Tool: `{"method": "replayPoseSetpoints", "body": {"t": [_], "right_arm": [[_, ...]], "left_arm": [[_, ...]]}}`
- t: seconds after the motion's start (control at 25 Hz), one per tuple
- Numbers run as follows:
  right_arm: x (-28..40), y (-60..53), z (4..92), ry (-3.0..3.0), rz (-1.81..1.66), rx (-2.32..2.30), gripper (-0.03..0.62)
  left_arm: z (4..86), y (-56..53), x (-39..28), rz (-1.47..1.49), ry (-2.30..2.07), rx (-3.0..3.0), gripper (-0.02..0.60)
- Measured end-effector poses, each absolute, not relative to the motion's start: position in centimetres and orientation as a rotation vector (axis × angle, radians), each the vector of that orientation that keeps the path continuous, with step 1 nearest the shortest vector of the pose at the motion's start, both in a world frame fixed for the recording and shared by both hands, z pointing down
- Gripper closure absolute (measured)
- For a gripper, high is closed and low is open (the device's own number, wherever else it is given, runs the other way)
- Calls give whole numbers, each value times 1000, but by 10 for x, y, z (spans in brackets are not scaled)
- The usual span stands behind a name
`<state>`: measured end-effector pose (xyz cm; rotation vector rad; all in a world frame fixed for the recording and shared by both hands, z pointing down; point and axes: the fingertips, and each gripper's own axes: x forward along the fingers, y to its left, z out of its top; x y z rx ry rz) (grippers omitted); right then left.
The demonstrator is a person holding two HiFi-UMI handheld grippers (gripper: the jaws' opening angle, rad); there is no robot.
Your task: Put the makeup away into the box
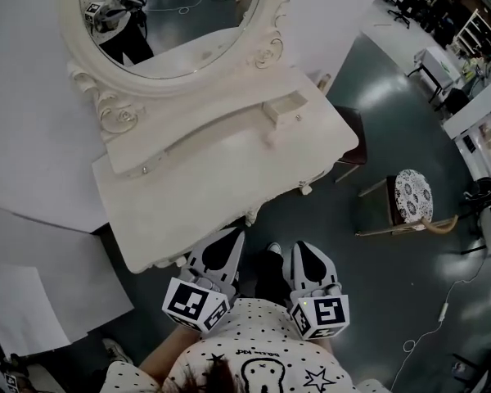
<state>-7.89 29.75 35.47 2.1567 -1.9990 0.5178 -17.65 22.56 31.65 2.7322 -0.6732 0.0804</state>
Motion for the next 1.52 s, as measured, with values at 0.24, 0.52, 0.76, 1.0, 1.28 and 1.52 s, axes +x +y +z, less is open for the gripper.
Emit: {"method": "replayPoseSetpoints", "body": {"t": [0.24,0.52,0.76,1.0,1.28,1.52], "right_arm": [[-18,268,355,-2066,525,2075,586],[48,244,356,-2140,482,1988,586],[80,231,363,-2168,493,1947,586],[104,212,363,-2167,507,1953,586],[116,176,368,-2159,533,1945,586],[118,124,358,-2171,517,1925,586]], "left_arm": [[315,202,-124,42,-789,2695,586],[316,186,-72,-15,-910,2673,586],[322,174,-49,6,-974,2649,586],[322,157,-28,22,-977,2643,586],[327,119,-11,30,-950,2627,586],[321,68,-11,27,-967,2615,586]]}}
